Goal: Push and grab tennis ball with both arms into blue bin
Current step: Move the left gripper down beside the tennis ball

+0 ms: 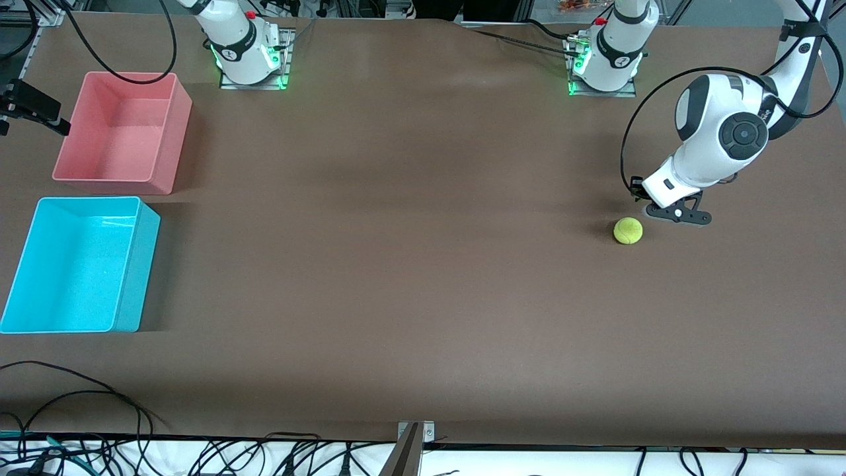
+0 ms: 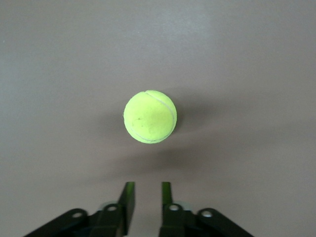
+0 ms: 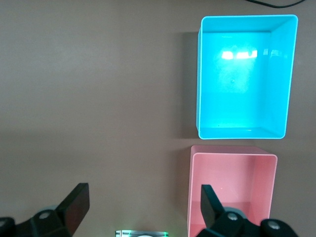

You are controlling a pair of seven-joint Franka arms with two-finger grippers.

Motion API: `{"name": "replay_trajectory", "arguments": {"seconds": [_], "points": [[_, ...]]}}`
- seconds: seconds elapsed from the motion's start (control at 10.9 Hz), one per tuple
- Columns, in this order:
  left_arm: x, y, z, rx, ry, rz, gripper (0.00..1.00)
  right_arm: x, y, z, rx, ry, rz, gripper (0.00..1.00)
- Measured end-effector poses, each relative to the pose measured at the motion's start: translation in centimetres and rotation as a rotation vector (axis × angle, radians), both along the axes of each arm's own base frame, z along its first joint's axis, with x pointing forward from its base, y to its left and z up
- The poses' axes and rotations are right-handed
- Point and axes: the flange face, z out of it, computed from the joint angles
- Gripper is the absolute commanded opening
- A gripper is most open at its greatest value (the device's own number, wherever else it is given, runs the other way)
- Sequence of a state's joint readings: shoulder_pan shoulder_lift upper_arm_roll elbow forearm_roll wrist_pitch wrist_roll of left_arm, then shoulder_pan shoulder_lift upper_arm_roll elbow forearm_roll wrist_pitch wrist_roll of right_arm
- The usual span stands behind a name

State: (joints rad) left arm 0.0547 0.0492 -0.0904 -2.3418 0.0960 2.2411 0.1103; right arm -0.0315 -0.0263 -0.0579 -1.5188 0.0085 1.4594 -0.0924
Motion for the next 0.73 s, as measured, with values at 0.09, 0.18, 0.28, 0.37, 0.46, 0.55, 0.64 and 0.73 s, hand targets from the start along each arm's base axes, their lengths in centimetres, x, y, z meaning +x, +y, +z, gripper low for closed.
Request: {"name": "replay_trajectory", "arguments": {"seconds": [0.09,0.18,0.28,0.37,0.46,0.55,0.64,0.73], "points": [[0.0,0.0,0.0,-0.008,0.005,-0.058,0.00,0.0,0.0,0.0,0.000,0.000,0.000,1.00],[0.0,0.0,0.0,-0.019,0.011,-0.146,0.00,0.0,0.0,0.0,0.000,0.000,0.000,1.00],[0.1,0.1,0.0,-0.035,0.015,-0.251,0.00,0.0,0.0,0.0,0.000,0.000,0.000,1.00],[0.2,0.6,0.1,-0.050,0.015,-0.349,0.00,0.0,0.0,0.0,0.000,0.000,0.000,1.00],[0.2,1.3,0.1,-0.063,0.018,-0.434,0.00,0.0,0.0,0.0,0.000,0.000,0.000,1.00],[0.2,1.9,0.1,-0.078,0.021,-0.508,0.00,0.0,0.0,0.0,0.000,0.000,0.000,1.00],[0.3,2.3,0.2,-0.095,0.019,-0.570,0.00,0.0,0.0,0.0,0.000,0.000,0.000,1.00],[0.5,2.9,0.1,-0.110,0.009,-0.647,0.00,0.0,0.0,0.0,0.000,0.000,0.000,1.00]]}}
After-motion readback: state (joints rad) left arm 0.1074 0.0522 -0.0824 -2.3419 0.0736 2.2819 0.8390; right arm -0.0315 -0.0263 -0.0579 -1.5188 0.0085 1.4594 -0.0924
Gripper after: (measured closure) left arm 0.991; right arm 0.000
